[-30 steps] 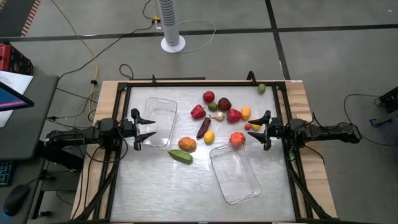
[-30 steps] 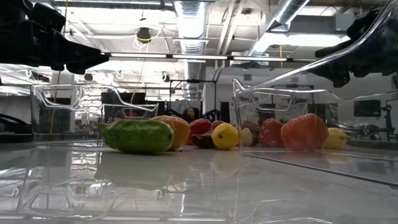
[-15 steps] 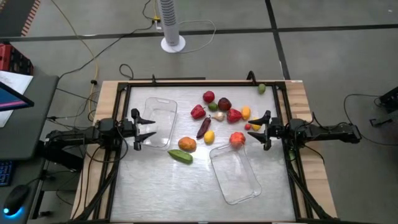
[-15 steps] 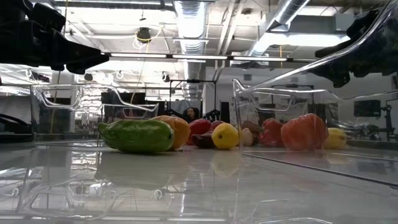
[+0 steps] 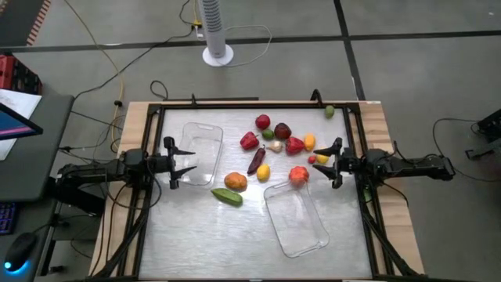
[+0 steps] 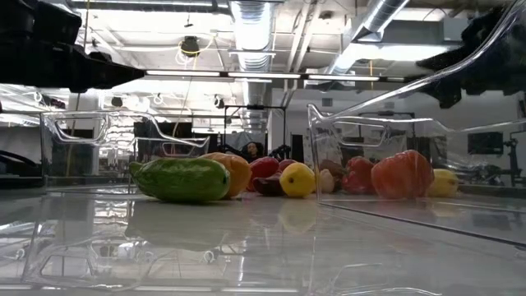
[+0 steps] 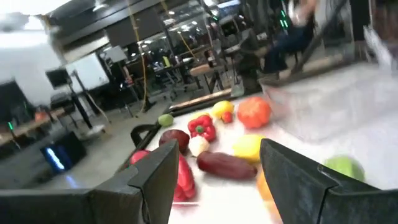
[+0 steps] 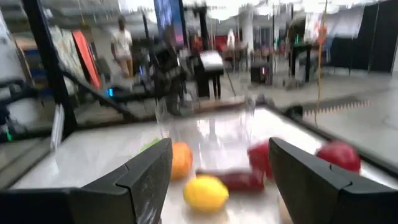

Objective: Sort produce into baskets
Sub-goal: Put the left red bell pepper into the left transparent bin

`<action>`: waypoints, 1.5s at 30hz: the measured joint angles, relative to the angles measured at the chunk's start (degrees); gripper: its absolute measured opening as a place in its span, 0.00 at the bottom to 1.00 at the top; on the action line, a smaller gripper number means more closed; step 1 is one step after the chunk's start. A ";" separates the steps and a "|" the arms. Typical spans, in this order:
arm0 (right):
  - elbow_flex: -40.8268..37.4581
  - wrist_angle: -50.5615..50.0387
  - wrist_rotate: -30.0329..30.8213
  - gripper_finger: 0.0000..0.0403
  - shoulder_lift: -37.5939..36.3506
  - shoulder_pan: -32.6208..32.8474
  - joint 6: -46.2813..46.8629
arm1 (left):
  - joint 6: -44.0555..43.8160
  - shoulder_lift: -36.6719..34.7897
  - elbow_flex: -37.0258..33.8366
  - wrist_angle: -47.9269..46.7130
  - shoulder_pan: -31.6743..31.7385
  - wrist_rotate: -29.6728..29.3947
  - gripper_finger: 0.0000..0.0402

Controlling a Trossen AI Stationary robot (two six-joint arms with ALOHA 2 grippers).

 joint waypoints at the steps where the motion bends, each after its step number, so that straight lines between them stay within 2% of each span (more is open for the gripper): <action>1: 0.00 1.45 0.02 0.72 -0.01 0.02 0.02 | -4.20 0.01 0.00 0.83 0.01 -0.11 0.53; 5: -0.01 4.86 0.03 0.72 -0.01 -0.18 -0.02 | -26.56 -0.01 0.00 1.54 -0.01 0.94 0.53; 8: 0.00 5.51 0.08 0.72 0.01 -0.29 -0.05 | -35.76 -0.01 0.00 1.38 -0.01 -2.08 0.53; 14: -0.01 5.98 0.15 0.72 0.01 -0.27 -0.16 | -37.39 -0.01 0.00 1.34 -0.01 -10.32 0.53; 17: 0.00 5.89 0.15 0.72 0.02 -0.27 0.19 | -41.64 -0.01 0.00 1.40 0.00 -13.24 0.53; 20: 0.91 4.12 1.28 0.72 0.75 -0.76 -0.18 | -44.16 0.04 0.00 5.75 -0.01 -13.86 0.53; 23: 4.53 0.37 2.07 0.72 4.14 -2.44 -0.13 | -42.10 0.01 0.00 15.84 -0.01 -9.28 0.53; 25: 7.68 -1.67 2.04 0.72 7.85 -3.70 -0.12 | -40.86 0.01 0.80 18.86 -0.02 -7.93 0.53; 29: 14.00 -4.82 1.28 0.72 19.41 -6.45 -0.66 | -39.50 2.81 4.19 18.61 -0.01 -7.27 0.53; 34: 24.11 -6.29 -4.12 0.72 37.14 -10.35 -3.73 | -35.56 13.95 11.92 18.57 -0.01 -6.63 0.53; 41: 41.81 -15.18 -6.20 0.72 60.00 -16.04 -7.45 | -20.66 30.62 28.07 18.06 0.01 -11.88 0.53; 45: 50.02 -20.26 -6.39 0.74 69.70 -17.33 -10.87 | -14.04 35.20 34.26 12.77 -0.01 -6.34 0.53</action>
